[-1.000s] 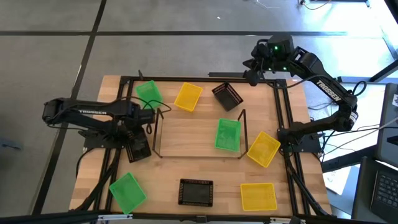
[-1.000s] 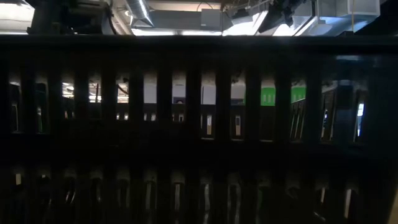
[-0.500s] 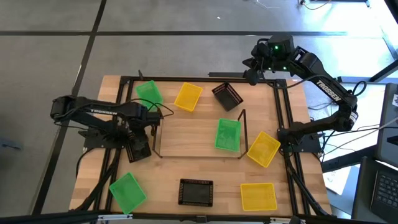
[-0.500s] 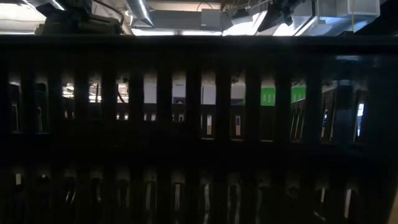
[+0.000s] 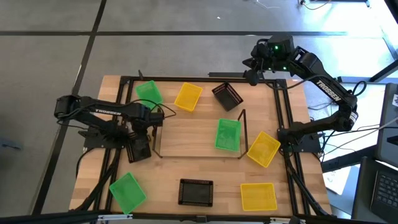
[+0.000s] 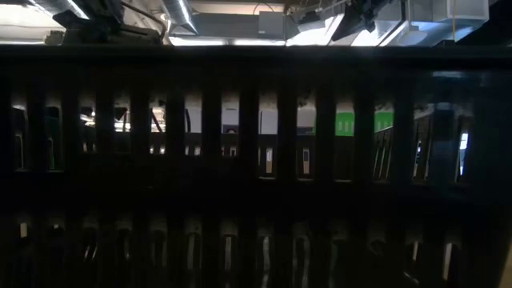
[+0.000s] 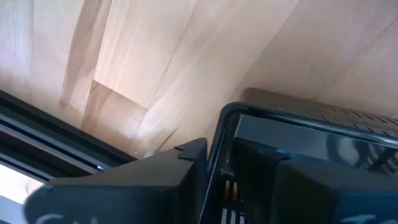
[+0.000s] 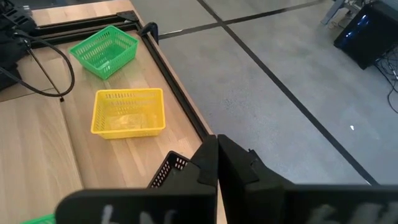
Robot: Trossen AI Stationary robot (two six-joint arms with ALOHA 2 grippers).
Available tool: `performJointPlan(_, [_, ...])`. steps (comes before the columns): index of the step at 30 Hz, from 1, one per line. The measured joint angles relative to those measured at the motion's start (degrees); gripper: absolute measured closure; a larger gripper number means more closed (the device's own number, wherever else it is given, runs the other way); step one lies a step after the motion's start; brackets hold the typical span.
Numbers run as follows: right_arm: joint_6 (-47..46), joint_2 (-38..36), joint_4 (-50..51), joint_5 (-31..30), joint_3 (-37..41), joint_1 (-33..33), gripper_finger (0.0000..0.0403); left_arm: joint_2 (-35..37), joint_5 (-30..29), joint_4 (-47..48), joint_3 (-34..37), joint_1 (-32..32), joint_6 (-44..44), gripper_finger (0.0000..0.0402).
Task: Stack baskets on shelf by color
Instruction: Put the middle left black bin on the shelf
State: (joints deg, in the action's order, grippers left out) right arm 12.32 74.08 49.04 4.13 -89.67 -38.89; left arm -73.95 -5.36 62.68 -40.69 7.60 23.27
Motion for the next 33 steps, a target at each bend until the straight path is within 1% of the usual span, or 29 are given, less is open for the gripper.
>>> performJointPlan(3, [0.1, 0.0, 0.0, 0.0, 0.0, 0.0, 0.0402, 0.0, 0.2, -0.1, 0.0, 0.0, 0.0, 0.0385])
performJointPlan(4, [0.1, 0.0, 0.0, 0.0, 0.0, 0.0, 0.0402, 0.0, 0.2, -0.1, 0.0, 0.0, 0.2, 0.0391])
performJointPlan(10, [0.2, 0.0, 0.0, 0.0, 0.0, 0.0, 0.0402, 0.0, 0.6, -0.1, 0.0, 0.0, 0.3, 0.0398])
performJointPlan(13, [0.2, 0.0, 0.0, 0.0, 0.0, 0.0, 0.0402, 0.0, 1.3, 1.6, -1.1, 0.0, 0.1, 0.0399])
performJointPlan(19, [0.2, 0.0, 0.0, 0.0, 0.0, 0.0, 0.0402, 0.0, 1.1, 9.2, -6.4, 0.0, 0.1, 0.04])
performJointPlan(28, [0.4, 0.0, 0.0, 0.0, 0.0, 0.0, 0.0402, 0.0, -2.6, 21.8, -15.8, 0.0, 0.1, 0.0401])
performJointPlan(33, [0.4, 0.0, 0.0, 0.0, 0.0, 0.0, 0.0402, 0.0, -4.7, 27.1, -21.9, 0.0, 0.1, 0.0401])
